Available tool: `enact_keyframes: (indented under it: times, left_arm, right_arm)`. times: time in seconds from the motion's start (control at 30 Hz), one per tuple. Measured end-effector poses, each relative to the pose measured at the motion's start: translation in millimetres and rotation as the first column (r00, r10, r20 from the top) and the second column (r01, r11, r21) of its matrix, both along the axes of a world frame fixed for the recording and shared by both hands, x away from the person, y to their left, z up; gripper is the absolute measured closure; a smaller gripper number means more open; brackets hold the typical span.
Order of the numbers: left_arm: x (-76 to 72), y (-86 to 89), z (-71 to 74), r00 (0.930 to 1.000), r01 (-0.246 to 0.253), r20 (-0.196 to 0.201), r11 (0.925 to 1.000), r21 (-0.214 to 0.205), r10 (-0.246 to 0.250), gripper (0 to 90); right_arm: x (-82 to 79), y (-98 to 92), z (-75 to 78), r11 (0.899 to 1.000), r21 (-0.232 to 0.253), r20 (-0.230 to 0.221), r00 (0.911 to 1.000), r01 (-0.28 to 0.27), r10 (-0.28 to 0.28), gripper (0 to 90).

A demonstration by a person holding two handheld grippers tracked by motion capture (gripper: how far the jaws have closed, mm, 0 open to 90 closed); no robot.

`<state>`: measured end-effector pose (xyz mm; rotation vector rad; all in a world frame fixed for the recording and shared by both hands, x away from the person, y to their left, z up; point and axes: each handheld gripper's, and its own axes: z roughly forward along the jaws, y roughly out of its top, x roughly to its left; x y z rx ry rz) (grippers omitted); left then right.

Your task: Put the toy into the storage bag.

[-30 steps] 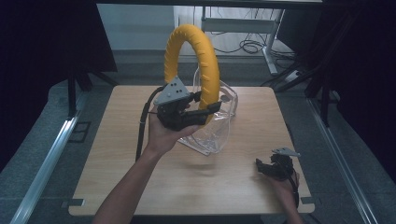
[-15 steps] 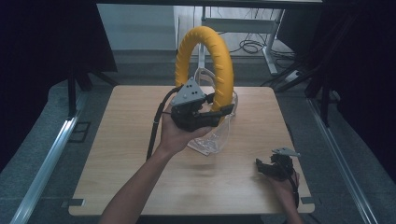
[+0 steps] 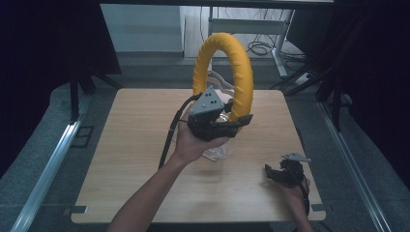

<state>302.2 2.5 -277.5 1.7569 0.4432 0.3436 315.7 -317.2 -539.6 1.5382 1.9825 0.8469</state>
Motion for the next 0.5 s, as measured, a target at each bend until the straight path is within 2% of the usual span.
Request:
enact_keyframes:
  times: [0.5]
  left_arm:
    - [-2.1, -15.9, -3.1, 0.9994, 0.034, 0.004, 0.9994, 0.001, -0.034, 50.0]
  right_arm:
    - [0.0, 0.1, -0.1, 1.0, 0.0, -0.001, 1.0, -0.001, 0.001, 16.6]
